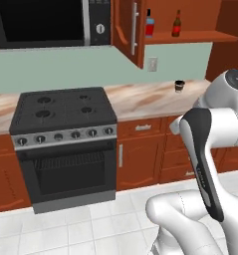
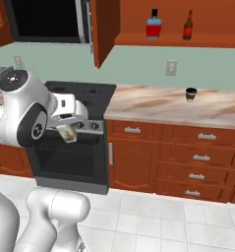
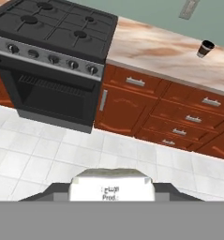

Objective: Sort all alcoholic drinks to one cabinet, and non-alcoholic drinks to the other.

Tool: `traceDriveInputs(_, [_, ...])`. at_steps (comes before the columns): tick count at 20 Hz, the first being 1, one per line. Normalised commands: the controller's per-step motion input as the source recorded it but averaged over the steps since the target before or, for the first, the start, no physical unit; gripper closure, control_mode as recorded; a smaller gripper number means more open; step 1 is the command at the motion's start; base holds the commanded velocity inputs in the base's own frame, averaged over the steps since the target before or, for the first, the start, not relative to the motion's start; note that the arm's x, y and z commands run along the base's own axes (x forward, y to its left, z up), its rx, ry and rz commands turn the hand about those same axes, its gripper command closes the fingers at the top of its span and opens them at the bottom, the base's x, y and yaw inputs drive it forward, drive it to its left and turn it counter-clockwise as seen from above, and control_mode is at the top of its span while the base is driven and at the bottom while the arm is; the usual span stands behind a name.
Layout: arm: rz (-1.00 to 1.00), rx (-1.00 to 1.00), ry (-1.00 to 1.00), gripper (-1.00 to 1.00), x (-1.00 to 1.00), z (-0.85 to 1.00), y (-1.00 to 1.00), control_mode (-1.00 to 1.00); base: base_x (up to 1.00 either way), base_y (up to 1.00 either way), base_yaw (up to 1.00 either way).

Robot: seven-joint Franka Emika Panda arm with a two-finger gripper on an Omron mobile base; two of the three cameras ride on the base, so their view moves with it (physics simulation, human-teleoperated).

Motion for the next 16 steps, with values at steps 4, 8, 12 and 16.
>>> traceDriveInputs(4, [0.00,0.00,0.00,1.00,0.00,0.00,0.00,1.00,-0.09,0.58,0.00])
traceDriveInputs(8, [0.00,0.00,0.00,1.00,0.00,0.00,0.00,1.00,-0.06,0.60,0.00])
traceDriveInputs(12, [0.00,0.00,0.00,1.00,0.00,0.00,0.00,1.00,0.00,0.62,0.00])
traceDriveInputs(16, [0.00,0.00,0.00,1.00,0.00,0.00,0.00,1.00,0.00,0.67,0.00])
